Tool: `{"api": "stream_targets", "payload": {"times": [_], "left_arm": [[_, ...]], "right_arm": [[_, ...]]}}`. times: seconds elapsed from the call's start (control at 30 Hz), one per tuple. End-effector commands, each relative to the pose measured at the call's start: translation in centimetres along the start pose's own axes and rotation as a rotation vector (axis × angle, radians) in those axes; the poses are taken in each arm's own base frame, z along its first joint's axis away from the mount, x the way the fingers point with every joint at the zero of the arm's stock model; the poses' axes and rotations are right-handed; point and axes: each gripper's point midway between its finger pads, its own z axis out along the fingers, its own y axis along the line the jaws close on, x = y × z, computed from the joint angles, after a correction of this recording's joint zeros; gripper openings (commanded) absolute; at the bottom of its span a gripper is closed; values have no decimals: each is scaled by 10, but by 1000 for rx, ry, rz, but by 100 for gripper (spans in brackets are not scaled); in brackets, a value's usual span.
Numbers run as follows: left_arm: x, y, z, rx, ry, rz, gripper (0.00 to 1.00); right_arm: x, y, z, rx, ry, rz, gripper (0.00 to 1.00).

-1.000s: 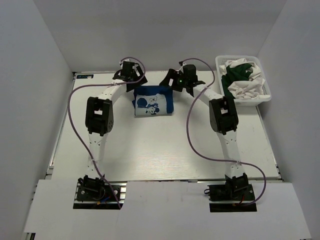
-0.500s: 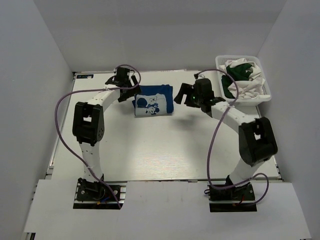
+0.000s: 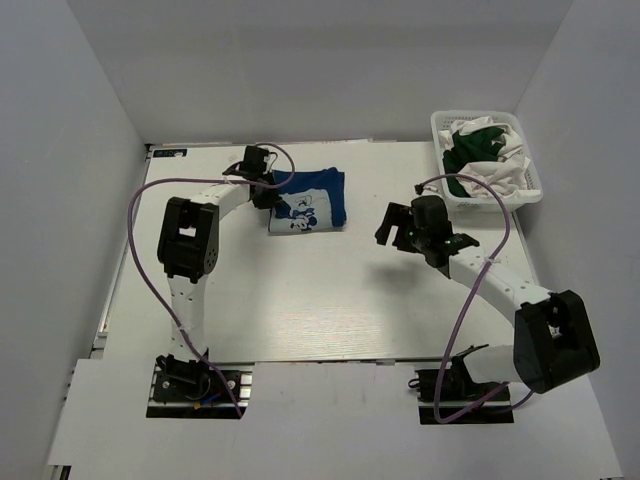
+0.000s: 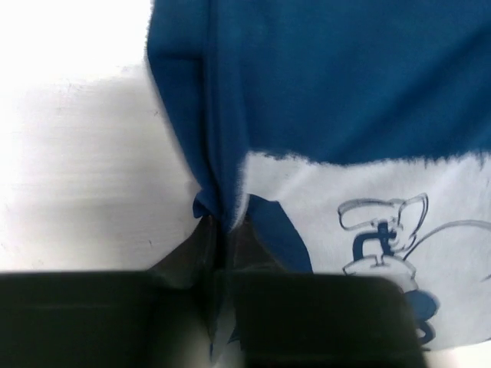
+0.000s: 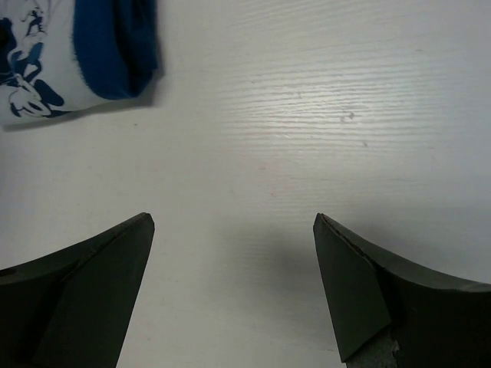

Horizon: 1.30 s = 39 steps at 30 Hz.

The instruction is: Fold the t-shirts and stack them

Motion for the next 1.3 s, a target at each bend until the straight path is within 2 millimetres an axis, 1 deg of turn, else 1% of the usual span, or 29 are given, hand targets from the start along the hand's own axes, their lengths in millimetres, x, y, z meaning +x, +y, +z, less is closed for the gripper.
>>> {"api": "stream_targets", "payload": {"times": [0.0, 0.07, 0.1, 0.17, 0.2, 0.23, 0.27, 0.3, 0.33, 0.37, 0.4, 0.47, 0.5, 0.6, 0.63, 0.67, 0.73, 0.77, 0.8, 0.83, 0.87, 0.93, 0.97, 1.0, 1.03, 1.07, 1.1, 1.23, 1.27], "left_arm": [[5, 1, 3, 10, -1, 68, 0], [-1, 19, 1, -42, -7, 72, 0], [-11, 21, -2, -67, -31, 85, 0], [-28, 41, -7, -147, -67, 100, 0], [-42, 54, -15, -236, -104, 118, 0], [-53, 57, -22, -268, -136, 141, 0], [-59, 68, -27, -309, -140, 183, 0], [-74, 81, -34, -372, -175, 195, 0], [-77, 86, -39, -410, -180, 213, 0], [-82, 100, -43, -460, -188, 217, 0], [-92, 118, -56, -542, -212, 227, 0], [-105, 132, -64, -593, -242, 235, 0], [-115, 145, -71, -633, -257, 248, 0], [-133, 170, -82, -722, -287, 241, 0], [-140, 177, -85, -744, -300, 225, 0], [-152, 193, -87, -764, -308, 198, 0], [-164, 215, -89, -793, -308, 175, 0], [-183, 217, -96, -797, -343, 166, 0], [-182, 227, -84, -809, -325, 175, 0], [-187, 235, -84, -832, -327, 181, 0], [-201, 238, -92, -846, -357, 174, 0], [-201, 249, -85, -859, -345, 182, 0], [-204, 257, -88, -868, -356, 168, 0], [-208, 264, -92, -876, -375, 152, 0], [-206, 273, -89, -877, -360, 155, 0], [-209, 273, -89, -876, -375, 151, 0], [-211, 280, -93, -885, -383, 139, 0], [-215, 294, -97, -907, -402, 116, 0], [-217, 295, -99, -919, -415, 110, 0]], "right_arm": [[-4, -18, -9, 82, -44, -4, 90], [-2, -25, -12, 115, -47, -7, 90], [-1, -29, -12, 127, -43, -13, 90], [0, -34, -14, 157, -44, -17, 90], [1, -37, -15, 169, -39, -25, 90], [2, -39, -15, 179, -36, -29, 90], [1, -42, -15, 192, -41, -36, 90], [3, -43, -15, 201, -35, -40, 90], [2, -45, -16, 203, -39, -42, 90], [1, -45, -15, 206, -40, -47, 90], [3, -46, -15, 208, -34, -50, 90], [3, -47, -15, 215, -32, -51, 90], [-1, -46, -15, 216, -39, -51, 90], [-6, -46, -13, 226, -46, -52, 90], [-14, -42, -13, 224, -60, -56, 90], [-16, -44, -12, 237, -61, -61, 90], [-24, -42, -8, 242, -68, -70, 90], [-26, -41, -7, 242, -69, -80, 90], [-32, -36, -5, 232, -78, -84, 90], [-36, -37, 0, 243, -75, -89, 90], [-38, -36, 2, 249, -73, -100, 90], [-47, -38, 8, 279, -68, -105, 90], [-46, -37, 10, 283, -59, -112, 90], [-53, -35, 11, 286, -70, -110, 90], [-53, -37, 17, 304, -57, -114, 90], [-52, -37, 18, 310, -45, -117, 90], [-57, -34, 19, 307, -52, -116, 90], [-52, -37, 29, 335, -23, -121, 90], [-50, -32, 30, 308, -13, -113, 90]]}}
